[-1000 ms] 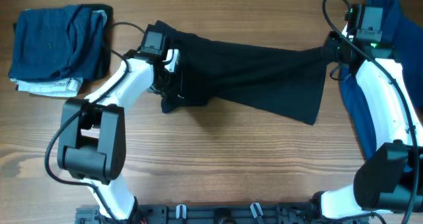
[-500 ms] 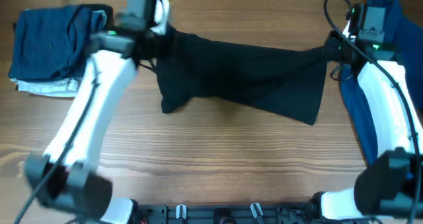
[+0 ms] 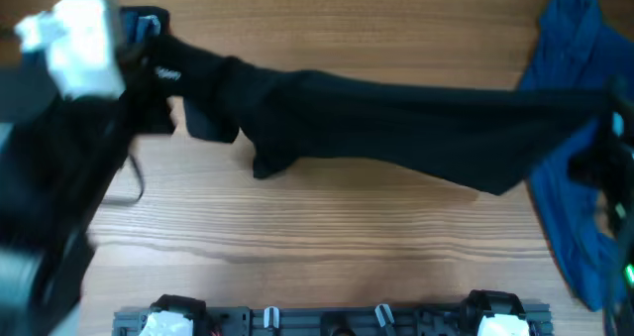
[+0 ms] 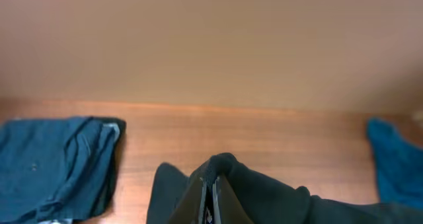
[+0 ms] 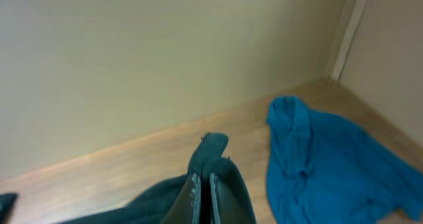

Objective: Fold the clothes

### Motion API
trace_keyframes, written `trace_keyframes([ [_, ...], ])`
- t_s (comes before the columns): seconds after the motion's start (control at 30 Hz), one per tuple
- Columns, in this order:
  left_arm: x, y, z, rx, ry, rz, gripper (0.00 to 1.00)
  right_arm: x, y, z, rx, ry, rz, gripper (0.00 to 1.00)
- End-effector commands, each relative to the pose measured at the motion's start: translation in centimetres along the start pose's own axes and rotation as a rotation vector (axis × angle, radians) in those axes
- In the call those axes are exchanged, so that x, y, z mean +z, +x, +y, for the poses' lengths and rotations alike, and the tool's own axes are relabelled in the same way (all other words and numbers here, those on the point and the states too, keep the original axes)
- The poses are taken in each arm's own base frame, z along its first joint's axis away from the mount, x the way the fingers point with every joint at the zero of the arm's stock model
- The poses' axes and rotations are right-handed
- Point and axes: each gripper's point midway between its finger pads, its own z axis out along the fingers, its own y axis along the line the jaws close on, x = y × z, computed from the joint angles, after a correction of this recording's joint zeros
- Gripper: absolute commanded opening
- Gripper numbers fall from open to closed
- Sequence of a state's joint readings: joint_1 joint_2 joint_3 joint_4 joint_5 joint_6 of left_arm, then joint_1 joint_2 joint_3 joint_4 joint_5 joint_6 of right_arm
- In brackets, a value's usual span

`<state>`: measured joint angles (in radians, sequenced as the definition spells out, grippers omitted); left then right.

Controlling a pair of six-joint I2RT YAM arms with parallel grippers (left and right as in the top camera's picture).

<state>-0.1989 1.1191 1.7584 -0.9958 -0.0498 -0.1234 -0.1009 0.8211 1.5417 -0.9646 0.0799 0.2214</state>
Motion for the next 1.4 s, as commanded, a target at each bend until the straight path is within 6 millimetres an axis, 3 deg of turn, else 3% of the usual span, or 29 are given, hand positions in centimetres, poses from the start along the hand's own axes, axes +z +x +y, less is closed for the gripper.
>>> trace_keyframes([
  [0.0,-8.9,-2.8,0.2,-0.056,0.032,-0.222,0.04,-4.4,-2.3,-0.4,-0.005,0.016,-0.076,0.04],
  [0.1,-15.0,-3.0,0.3,-0.061,0.069,-0.348,0.04,-7.9,-3.2,-0.5,-0.004,0.012,-0.092,0.04],
  [0.13,-16.1,-3.0,0.3,-0.061,0.074,-0.372,0.04,-8.6,-3.4,-0.5,-0.003,0.01,-0.1,0.04],
  [0.23,-17.0,-2.8,0.4,-0.062,0.077,-0.386,0.04,-10.3,-4.0,-0.5,-0.003,0.006,-0.121,0.04],
  [0.33,-15.3,-3.0,0.7,-0.063,0.049,-0.353,0.04,-8.9,-3.3,-0.5,-0.004,0.015,-0.081,0.04],
  [0.5,-6.0,-2.6,1.3,-0.056,-0.047,-0.166,0.04,-0.6,1.4,-0.4,-0.015,0.043,0.179,0.04],
  [0.7,7.0,0.7,1.3,-0.034,-0.102,0.086,0.04,10.3,6.3,0.0,-0.036,0.058,0.438,0.04],
  [0.83,14.0,3.5,1.5,-0.025,-0.125,0.195,0.04,17.6,10.4,0.3,-0.037,0.056,0.586,0.04],
  [0.97,18.8,4.7,1.6,-0.022,-0.13,0.218,0.04,24.0,14.8,0.5,-0.048,0.033,0.68,0.04],
  [1.07,23.5,5.8,1.5,-0.023,-0.128,0.211,0.04,28.9,17.7,0.3,-0.05,0.032,0.698,0.04],
  [1.17,27.3,7.0,1.6,-0.024,-0.125,0.202,0.04,31.8,19.6,0.1,-0.049,0.032,0.698,0.04],
  [1.23,31.2,8.7,1.6,-0.025,-0.119,0.194,0.04,34.2,22.0,-0.1,-0.04,0.027,0.713,0.04],
  [1.37,36.3,11.6,2.0,-0.026,-0.117,0.181,0.04,38.1,26.0,-0.3,-0.019,0.026,0.723,0.04],
])
